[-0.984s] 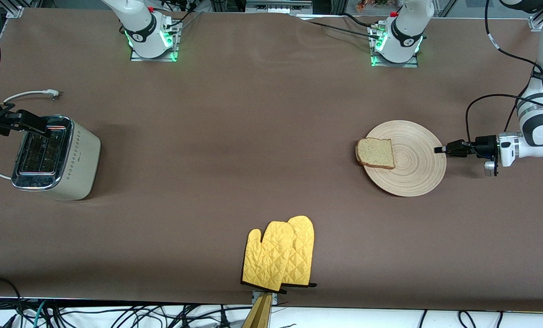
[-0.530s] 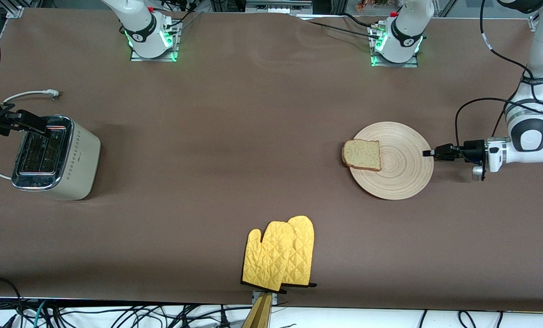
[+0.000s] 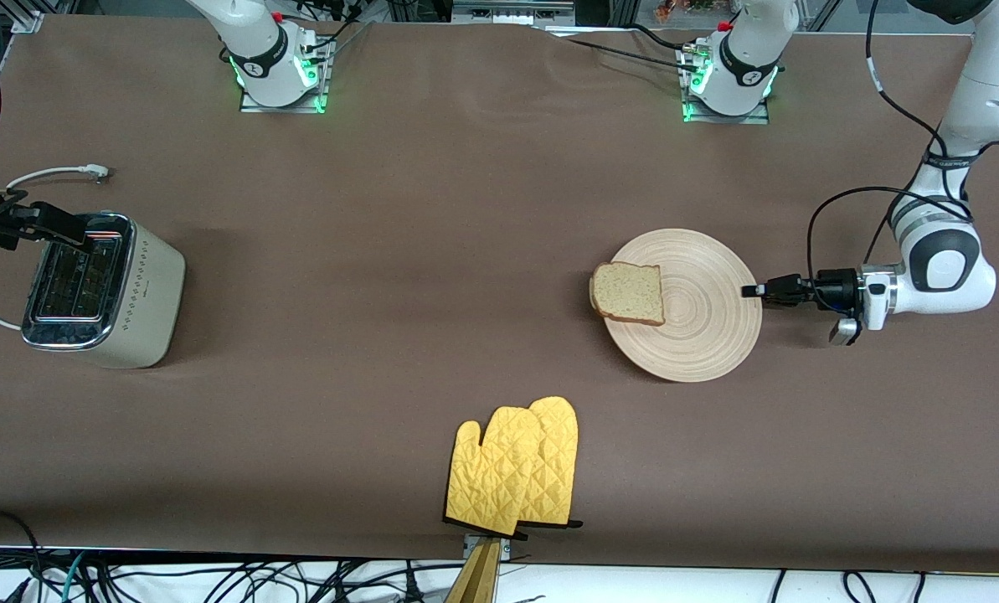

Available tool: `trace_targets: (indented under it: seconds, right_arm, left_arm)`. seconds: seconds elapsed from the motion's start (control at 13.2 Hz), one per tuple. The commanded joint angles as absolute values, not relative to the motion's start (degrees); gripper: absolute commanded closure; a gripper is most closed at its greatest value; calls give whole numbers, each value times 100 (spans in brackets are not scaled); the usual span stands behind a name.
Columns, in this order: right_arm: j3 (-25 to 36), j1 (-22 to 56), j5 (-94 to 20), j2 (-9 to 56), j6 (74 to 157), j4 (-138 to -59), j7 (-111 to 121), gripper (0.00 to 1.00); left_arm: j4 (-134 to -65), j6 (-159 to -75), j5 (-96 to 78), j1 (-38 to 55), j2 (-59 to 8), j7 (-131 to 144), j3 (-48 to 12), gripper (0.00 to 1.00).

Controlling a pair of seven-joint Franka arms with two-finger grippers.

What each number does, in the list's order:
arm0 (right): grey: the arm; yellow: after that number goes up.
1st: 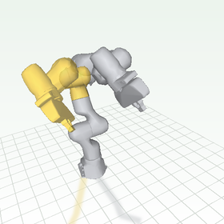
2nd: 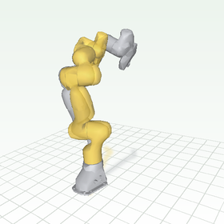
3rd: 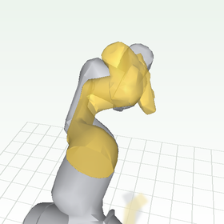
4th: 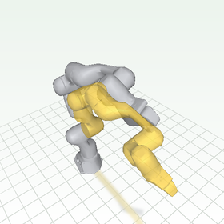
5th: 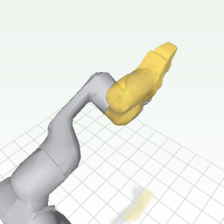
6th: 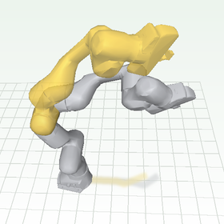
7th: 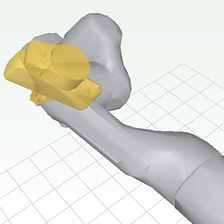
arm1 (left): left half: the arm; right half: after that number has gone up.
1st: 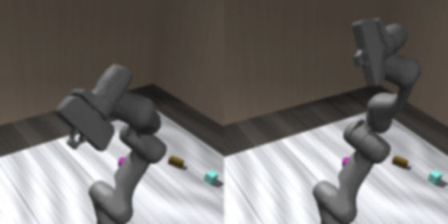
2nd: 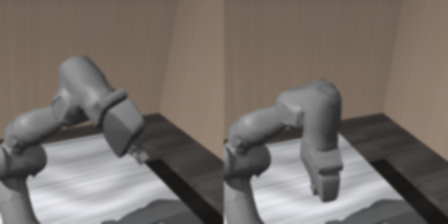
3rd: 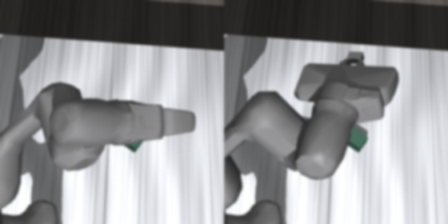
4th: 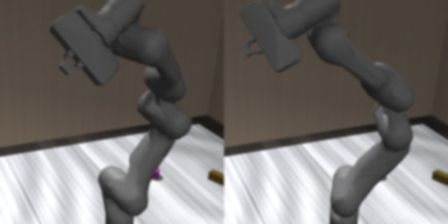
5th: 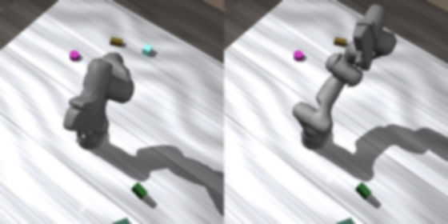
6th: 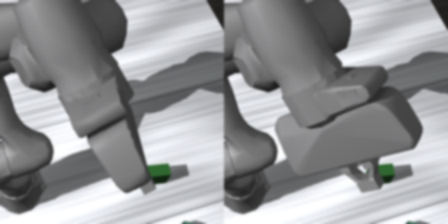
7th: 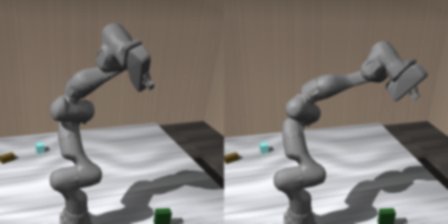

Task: Move plate and put bread in toaster
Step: 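Slide the wooden plate with the left gripper toward the toaster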

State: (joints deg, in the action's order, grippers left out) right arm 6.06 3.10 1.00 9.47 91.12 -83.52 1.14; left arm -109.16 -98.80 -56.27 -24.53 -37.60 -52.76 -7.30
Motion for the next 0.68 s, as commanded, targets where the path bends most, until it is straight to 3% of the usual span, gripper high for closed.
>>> trace_targets:
  seconds: [0.0, 0.3, 0.61]
  right_arm:
    - [589, 264, 132, 993, 9070, -8235, 202, 0]
    - [589, 237, 141, 993, 9070, -8235, 202, 0]
    - [589, 237, 141, 993, 9079, -8235, 211, 0]
  left_arm:
    - [-10898, -9694, -5976, -2260, -3665, -4967, -931, 100]
    - [-10881, -9948, -6757, -1348, -3770, -4878, -958, 100]
    - [-10837, -11062, -8108, -30, -3990, -4887, -958, 100]
